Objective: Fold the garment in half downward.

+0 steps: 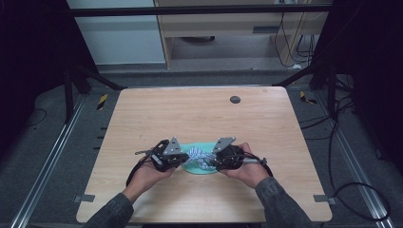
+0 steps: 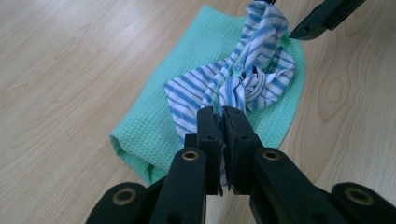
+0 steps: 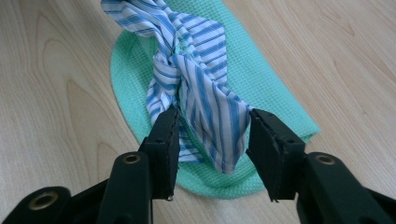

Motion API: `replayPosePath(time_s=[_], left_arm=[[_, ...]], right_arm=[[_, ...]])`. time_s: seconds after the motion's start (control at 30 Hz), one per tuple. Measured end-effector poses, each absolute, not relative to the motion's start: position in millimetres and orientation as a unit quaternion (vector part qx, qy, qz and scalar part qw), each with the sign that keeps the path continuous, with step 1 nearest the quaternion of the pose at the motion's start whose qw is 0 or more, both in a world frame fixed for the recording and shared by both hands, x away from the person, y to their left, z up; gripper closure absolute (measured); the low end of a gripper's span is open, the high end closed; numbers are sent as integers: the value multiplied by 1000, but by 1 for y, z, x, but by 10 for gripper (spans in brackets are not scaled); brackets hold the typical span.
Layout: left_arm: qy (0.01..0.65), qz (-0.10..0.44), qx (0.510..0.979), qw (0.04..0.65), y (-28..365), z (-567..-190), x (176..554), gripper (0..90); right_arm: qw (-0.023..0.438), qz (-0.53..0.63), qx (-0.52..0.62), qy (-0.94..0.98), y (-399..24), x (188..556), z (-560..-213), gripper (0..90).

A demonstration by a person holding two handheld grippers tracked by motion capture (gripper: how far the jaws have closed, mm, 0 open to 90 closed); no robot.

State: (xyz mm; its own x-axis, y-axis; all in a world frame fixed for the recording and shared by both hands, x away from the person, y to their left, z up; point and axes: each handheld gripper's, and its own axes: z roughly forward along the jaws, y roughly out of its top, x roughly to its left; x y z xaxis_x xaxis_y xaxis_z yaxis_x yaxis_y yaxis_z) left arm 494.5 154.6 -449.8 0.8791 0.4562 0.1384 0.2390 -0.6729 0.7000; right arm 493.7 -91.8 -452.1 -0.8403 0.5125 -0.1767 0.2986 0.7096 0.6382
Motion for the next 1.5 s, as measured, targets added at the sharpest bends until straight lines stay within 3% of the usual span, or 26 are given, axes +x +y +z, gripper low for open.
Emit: replayPosePath(time_s=[0.23, 0.8, 1.5], left_arm=[[192, 155, 899, 361, 154, -448, 492, 857], [176, 149, 906, 354, 159, -465, 477, 854], [171, 143, 917, 330, 161, -480, 463, 867]], right_arm=[[169, 307, 224, 909, -90, 494, -453, 524], [146, 300, 195, 922, -87, 477, -463, 857], [133, 281, 167, 936, -82, 462, -476, 874]])
